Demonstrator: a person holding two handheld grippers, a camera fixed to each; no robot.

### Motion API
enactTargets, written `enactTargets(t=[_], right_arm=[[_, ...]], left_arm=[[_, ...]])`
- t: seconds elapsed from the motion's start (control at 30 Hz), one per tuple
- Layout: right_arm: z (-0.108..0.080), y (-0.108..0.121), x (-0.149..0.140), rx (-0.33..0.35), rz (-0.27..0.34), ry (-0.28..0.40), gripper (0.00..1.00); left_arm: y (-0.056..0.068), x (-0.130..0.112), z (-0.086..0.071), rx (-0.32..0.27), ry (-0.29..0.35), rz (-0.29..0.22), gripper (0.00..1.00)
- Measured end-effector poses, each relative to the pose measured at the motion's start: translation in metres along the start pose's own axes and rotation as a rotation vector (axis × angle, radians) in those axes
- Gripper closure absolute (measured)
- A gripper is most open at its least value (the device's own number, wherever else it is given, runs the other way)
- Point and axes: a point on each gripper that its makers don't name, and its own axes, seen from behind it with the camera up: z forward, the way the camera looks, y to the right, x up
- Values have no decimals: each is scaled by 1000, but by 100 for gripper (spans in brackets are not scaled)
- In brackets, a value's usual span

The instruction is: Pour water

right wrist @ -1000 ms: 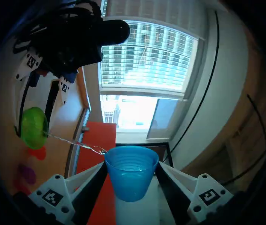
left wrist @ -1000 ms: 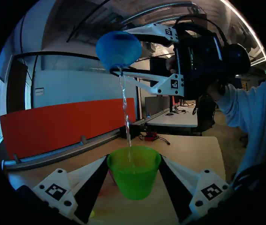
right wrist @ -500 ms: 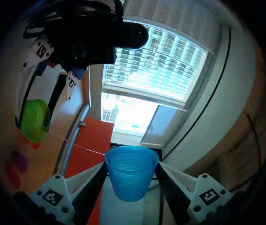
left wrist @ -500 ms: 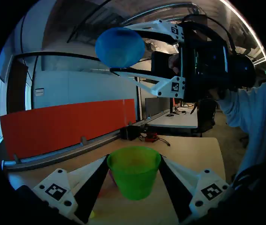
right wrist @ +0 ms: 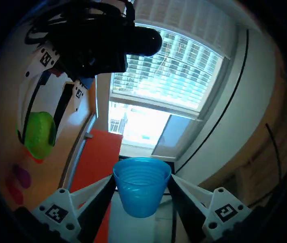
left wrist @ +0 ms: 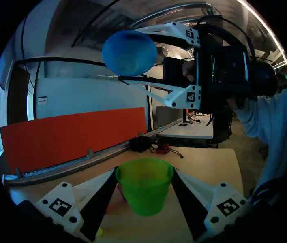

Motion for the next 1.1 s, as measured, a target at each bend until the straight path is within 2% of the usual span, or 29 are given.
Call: enactTargets(t=[0.17, 0.3, 0.53, 0.8, 1.1], right_arm=[[-5, -1, -8, 3, 118, -7, 11], [-9, -2, -16, 9, 263, -16, 11], [-20, -6, -23, 25, 577, -37, 11], [-30, -18, -18, 61, 892, -60, 11], [-37, -18, 0, 109, 1329, -41, 11]], left_arm=[[0, 2, -1, 3, 2, 5, 11], [0, 5, -3, 4, 4, 11, 11], [0, 9, -5, 6, 8, 18, 11], [-1, 12, -6, 11, 9, 27, 11], [0, 15, -6, 16, 11, 32, 11]])
